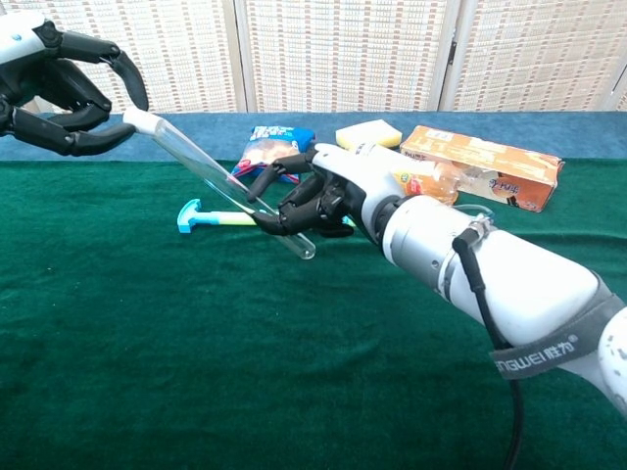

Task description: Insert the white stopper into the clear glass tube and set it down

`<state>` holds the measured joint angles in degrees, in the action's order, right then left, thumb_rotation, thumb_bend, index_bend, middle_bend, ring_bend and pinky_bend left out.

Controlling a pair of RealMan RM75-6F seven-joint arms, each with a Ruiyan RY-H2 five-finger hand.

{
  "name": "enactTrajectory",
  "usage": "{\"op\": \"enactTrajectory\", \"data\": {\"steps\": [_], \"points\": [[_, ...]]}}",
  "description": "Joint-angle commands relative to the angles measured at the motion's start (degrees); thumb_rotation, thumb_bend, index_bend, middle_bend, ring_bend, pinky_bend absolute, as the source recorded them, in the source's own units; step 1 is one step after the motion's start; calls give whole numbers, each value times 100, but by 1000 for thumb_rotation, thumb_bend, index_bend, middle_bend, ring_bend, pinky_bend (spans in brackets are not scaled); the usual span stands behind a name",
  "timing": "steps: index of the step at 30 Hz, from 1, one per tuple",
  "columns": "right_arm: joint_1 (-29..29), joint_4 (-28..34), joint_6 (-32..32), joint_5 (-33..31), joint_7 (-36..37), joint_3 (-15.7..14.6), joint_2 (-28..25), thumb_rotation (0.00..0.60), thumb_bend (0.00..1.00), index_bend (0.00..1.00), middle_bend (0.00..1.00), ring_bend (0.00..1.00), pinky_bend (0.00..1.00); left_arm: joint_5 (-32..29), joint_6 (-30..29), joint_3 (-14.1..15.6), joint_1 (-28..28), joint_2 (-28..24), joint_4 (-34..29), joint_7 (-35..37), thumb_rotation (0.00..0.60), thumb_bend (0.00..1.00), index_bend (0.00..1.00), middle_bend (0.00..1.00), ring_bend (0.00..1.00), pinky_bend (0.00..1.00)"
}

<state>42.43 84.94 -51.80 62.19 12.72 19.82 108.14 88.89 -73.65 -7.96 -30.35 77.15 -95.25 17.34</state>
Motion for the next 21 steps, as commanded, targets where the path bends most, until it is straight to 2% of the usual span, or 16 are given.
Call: {"op": "enactTrajectory", "data": {"steps": [1, 21], "points": [[-2, -12, 5, -7, 11, 1, 0, 600, 430, 831, 974, 1000, 1000, -9, -22, -16, -2, 19, 33, -41, 600, 530, 641, 970, 868, 779], [23, 4, -71, -201, -220, 30, 87, 600, 430, 830, 974, 1000, 1000, 389, -557, 32, 77, 368, 591, -1315, 600, 530, 654, 970, 869, 779]]}}
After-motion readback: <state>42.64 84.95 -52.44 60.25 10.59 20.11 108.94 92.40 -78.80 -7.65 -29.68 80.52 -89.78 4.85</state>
